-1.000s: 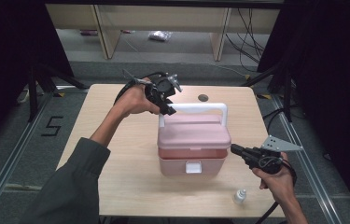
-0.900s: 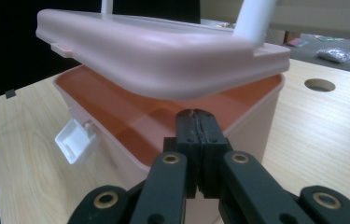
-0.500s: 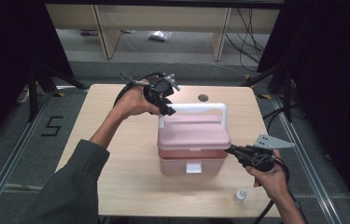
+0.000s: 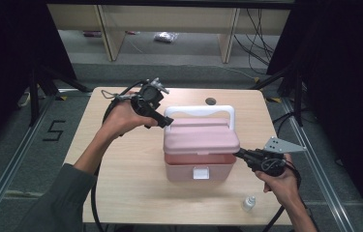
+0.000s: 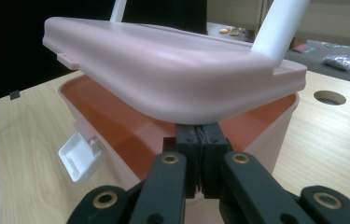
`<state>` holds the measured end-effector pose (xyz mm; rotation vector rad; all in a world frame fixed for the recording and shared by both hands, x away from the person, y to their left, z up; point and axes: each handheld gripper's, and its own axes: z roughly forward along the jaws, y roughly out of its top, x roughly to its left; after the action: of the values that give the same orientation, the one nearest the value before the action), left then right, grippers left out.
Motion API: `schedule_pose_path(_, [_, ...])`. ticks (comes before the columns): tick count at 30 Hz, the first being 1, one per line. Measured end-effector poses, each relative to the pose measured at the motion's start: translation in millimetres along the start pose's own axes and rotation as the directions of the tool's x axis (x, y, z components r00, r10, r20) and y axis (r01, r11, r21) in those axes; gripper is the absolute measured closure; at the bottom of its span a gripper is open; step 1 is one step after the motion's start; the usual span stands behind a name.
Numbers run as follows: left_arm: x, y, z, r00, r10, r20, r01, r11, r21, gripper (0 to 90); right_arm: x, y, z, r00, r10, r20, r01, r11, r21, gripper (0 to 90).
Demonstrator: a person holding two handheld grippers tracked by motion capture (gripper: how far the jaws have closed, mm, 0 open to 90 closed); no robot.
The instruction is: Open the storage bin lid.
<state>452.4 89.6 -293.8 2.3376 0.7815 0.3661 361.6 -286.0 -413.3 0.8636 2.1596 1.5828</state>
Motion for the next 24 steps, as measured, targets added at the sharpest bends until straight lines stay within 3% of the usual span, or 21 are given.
schedule_pose_path(2, [1.9,-8.7,-0.5,0.9990,-0.044,0.013,0.044,0.9990,-0.008,24.4,-0.5,0.8,0.4,1.0000,-0.006,-0.004,0.006,1.000,-0.004,89.2])
schedule_pose_path(4, [1.6,-17.6,0.9,0.9974,-0.071,-0.010,0.071,0.9974,-0.006,21.5,0.6,1.4,-0.1,0.9999,0.015,-0.005,-0.015,1.000,0.008,88.9])
schedule_pose_path(5, [1.5,-20.4,1.0,0.9967,-0.081,-0.010,0.081,0.9967,-0.012,21.5,-1.1,1.9,0.6,1.0000,-0.004,0.000,0.004,1.000,-0.005,88.7])
schedule_pose_path(7, [2.9,-28.1,0.4,0.9937,-0.112,0.009,0.112,0.9930,-0.036,21.4,0.4,2.3,0.2,0.9999,0.015,-0.007,-0.015,1.000,-0.001,88.1])
schedule_pose_path(9, [6.4,-36.5,0.5,0.9913,-0.128,0.032,0.129,0.9907,-0.043,21.0,-0.8,2.3,1.0,1.0000,-0.002,-0.008,0.002,1.000,-0.009,88.0])
schedule_pose_path(12, [10.2,-51.2,5.2,0.9826,-0.184,0.023,0.185,0.9816,-0.046,20.1,-1.2,3.5,1.3,1.0000,-0.001,-0.005,0.001,1.000,-0.008,88.0])
schedule_pose_path(13, [10.2,-54.4,6.3,0.9818,-0.189,0.018,0.190,0.9809,-0.044,19.4,-1.1,4.8,0.0,1.0000,0.000,0.003,0.000,1.000,0.011,88.0])
schedule_pose_path(14, [9.9,-58.7,7.7,0.9809,-0.194,0.020,0.194,0.9799,-0.046,19.4,-1.6,5.1,1.4,1.0000,-0.002,-0.002,0.002,1.000,-0.009,88.0])
schedule_pose_path(15, [8.3,-62.6,9.3,0.9795,-0.201,0.014,0.201,0.9781,-0.053,19.4,-0.5,6.0,0.8,0.9997,0.022,-0.013,-0.022,1.000,0.006,88.1])
schedule_pose_path(16, [6.4,-66.2,11.0,0.9785,-0.206,0.017,0.206,0.9769,-0.056,19.3,0.9,7.2,-0.7,0.9995,0.031,0.005,-0.031,0.999,0.015,88.0])
schedule_pose_path(17, [3.8,-69.5,13.2,0.9772,-0.212,0.017,0.212,0.9754,-0.059,19.1,-1.5,8.2,0.6,0.9999,-0.008,0.008,0.008,1.000,-0.005,88.0])
schedule_pose_path(18, [1.2,-72.5,14.9,0.9779,-0.208,0.019,0.209,0.9766,-0.051,19.0,0.3,8.7,1.1,0.9999,0.014,0.003,-0.014,1.000,-0.009,88.0])
schedule_pose_path(19, [-1.8,-75.4,16.9,0.9790,-0.203,0.020,0.204,0.9778,-0.050,18.9,-1.5,9.9,1.2,0.9999,-0.012,0.008,0.012,1.000,-0.011,88.0])
schedule_pose_path(21, [-7.4,-80.9,19.8,0.9777,-0.208,0.030,0.209,0.9762,-0.057,18.8,0.0,11.2,0.7,0.9999,0.007,0.009,-0.007,1.000,-0.005,88.0])
schedule_pose_path(23, [-13.1,-87.7,20.8,0.9762,-0.215,0.026,0.217,0.9730,-0.079,18.8,-0.7,12.5,0.7,1.0000,0.003,0.001,-0.003,1.000,-0.004,88.0])
schedule_pose_path(24, [-15.6,-90.9,21.6,0.9738,-0.226,0.022,0.227,0.9695,-0.092,18.8,-1.2,12.9,0.3,0.9998,-0.012,0.019,0.012,1.000,-0.008,88.0])
